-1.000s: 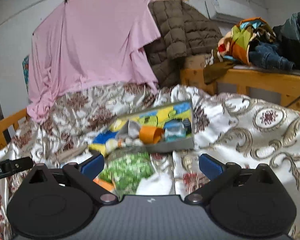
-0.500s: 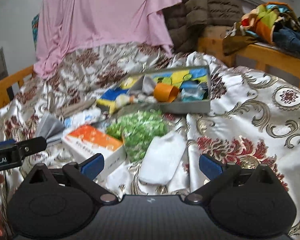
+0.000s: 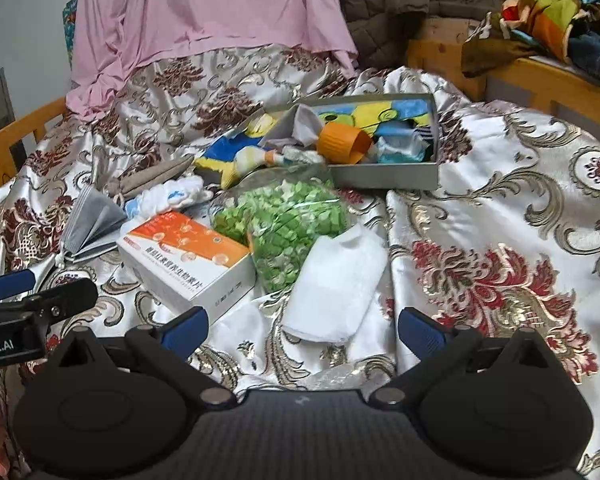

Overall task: Organize soft objects
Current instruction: 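Reach the left gripper to the white fluffy cloth while the right reaches the white cloth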

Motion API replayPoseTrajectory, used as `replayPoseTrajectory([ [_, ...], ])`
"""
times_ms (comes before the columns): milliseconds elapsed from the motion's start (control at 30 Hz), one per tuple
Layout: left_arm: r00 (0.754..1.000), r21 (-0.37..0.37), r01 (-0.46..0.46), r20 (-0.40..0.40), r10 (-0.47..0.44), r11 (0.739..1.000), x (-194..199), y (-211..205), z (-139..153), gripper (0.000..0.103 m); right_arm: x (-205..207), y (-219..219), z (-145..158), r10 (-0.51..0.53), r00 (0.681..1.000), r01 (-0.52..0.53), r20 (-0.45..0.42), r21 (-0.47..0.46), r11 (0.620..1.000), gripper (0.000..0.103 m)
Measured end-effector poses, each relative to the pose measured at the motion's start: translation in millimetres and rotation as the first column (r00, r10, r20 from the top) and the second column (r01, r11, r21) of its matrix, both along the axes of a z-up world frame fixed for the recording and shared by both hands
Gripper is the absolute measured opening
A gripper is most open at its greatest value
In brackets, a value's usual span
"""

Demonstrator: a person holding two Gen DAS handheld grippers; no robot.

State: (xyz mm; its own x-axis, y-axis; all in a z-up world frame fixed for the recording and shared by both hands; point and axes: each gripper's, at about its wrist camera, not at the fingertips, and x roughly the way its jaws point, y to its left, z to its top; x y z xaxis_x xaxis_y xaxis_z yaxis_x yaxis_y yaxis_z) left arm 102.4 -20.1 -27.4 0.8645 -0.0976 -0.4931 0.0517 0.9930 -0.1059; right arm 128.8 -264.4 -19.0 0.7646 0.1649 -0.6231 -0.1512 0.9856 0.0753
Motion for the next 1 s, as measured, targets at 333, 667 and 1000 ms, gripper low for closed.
replayPoseTrajectory([
  [333, 0.999, -0.008, -0.026, -0.039, 0.026, 1.000, 13, 5, -9, 0.102, 18, 13, -12, 0.020, 1.000, -0.020, 0.007, -0.027, 0.999, 0.103],
  [667, 0.999, 0.001, -0.031, -0.024, 0.031, 1.000, 37, 6, -8, 0.102, 39, 11, -22, -0.020, 1.000, 0.020, 0.005, -0.022, 1.000, 0.103],
  [1000, 0.999, -0.035, -0.031, -0.043, 0.029, 0.999, 68, 8, -6, 0.102, 51, 10, -27, -0.056, 0.998, 0.056, -0.015, -0.005, 0.998, 0.103],
])
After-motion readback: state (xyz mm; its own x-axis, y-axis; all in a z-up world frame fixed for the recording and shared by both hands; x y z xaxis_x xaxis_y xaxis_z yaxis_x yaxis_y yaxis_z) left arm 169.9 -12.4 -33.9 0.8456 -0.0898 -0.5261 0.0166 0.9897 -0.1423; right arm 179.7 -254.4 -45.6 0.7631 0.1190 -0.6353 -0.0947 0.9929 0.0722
